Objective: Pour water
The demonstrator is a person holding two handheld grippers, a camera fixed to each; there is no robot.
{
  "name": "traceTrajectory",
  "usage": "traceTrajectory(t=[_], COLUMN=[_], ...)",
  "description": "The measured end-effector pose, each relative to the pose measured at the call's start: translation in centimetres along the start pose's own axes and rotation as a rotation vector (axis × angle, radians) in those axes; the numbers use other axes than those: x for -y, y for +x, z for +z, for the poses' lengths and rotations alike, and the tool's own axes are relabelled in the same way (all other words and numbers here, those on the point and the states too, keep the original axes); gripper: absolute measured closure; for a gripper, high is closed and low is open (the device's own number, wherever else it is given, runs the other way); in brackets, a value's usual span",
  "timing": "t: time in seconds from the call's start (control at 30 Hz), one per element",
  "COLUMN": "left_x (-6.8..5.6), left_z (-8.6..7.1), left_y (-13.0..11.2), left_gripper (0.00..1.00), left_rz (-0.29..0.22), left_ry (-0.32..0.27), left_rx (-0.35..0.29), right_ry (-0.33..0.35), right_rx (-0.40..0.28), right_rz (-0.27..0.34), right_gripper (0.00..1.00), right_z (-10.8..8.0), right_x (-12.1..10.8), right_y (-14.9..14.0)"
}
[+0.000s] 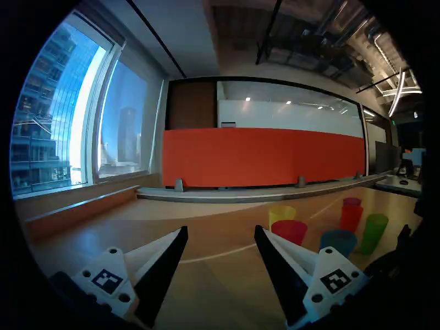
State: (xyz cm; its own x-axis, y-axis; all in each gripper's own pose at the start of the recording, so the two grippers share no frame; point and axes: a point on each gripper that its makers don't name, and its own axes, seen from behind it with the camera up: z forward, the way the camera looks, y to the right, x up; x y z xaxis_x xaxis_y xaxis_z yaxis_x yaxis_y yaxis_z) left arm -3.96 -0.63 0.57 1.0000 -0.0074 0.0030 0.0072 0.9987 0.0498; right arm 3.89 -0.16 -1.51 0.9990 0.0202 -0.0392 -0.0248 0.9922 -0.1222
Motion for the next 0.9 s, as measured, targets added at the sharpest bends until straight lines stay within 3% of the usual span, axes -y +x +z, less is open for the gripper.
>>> traceTrajectory(t=[0.9], left_x=[0.10], left_z=[-0.12], left_y=[0.02], left_gripper=[0.11], left_rz=[0.001], left_ry=[0.001], left_rx=[0.000], right_ry=[0.041], right_rx=[-0.071], right_rz=[-0.045], right_gripper=[0.01], right_z=[-0.10], right_x=[0.54], right_y=[-0.31])
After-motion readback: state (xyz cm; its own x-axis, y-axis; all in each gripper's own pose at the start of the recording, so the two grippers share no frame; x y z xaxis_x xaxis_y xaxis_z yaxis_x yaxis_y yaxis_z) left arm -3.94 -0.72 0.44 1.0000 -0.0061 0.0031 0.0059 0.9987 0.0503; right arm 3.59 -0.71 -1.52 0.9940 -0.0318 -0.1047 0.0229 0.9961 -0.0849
